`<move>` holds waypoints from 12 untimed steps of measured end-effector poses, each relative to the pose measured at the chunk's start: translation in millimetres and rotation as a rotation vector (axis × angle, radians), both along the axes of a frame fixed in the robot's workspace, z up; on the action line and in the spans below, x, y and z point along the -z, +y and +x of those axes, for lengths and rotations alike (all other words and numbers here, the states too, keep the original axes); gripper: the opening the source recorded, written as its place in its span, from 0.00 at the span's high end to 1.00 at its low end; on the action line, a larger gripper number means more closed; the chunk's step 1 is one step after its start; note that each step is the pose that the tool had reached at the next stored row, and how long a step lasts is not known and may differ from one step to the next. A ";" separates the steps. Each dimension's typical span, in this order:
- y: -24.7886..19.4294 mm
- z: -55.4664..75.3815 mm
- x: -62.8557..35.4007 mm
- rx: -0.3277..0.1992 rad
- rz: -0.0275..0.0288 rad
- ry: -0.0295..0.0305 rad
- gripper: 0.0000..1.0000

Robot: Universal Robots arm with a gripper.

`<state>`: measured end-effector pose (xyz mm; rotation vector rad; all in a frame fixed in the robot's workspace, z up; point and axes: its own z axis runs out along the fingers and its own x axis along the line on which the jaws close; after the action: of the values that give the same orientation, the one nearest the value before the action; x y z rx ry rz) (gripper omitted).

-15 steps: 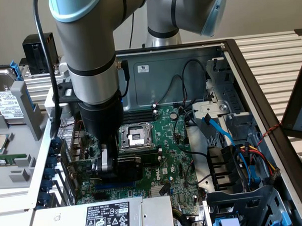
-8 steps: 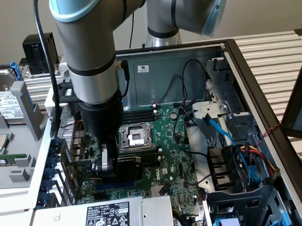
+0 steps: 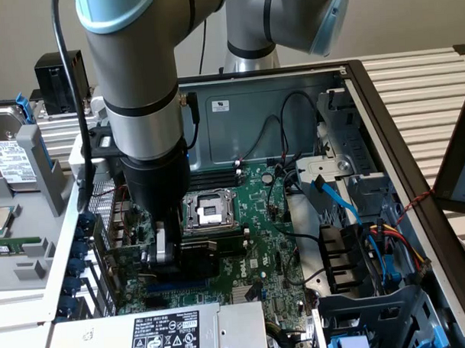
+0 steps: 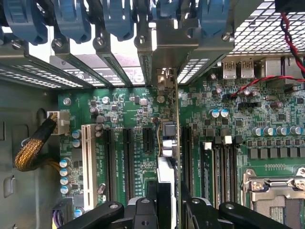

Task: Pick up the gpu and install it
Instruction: 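Insert the gpu into the slot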

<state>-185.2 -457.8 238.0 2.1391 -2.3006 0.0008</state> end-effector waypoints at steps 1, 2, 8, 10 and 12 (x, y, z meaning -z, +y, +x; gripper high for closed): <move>0.0 -0.1 0.0 0.000 -0.0003 0.0003 0.72; 0.0 -0.1 0.0 0.000 -0.0005 0.0005 0.72; 0.0 -0.2 0.1 -0.001 -0.0009 0.0015 0.72; 0.0 -0.2 0.3 -0.001 -0.0009 0.0015 0.72; 0.0 -0.2 0.5 -0.001 -0.0010 0.0015 0.72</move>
<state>-185.4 -457.8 237.6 2.1395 -2.2979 0.0002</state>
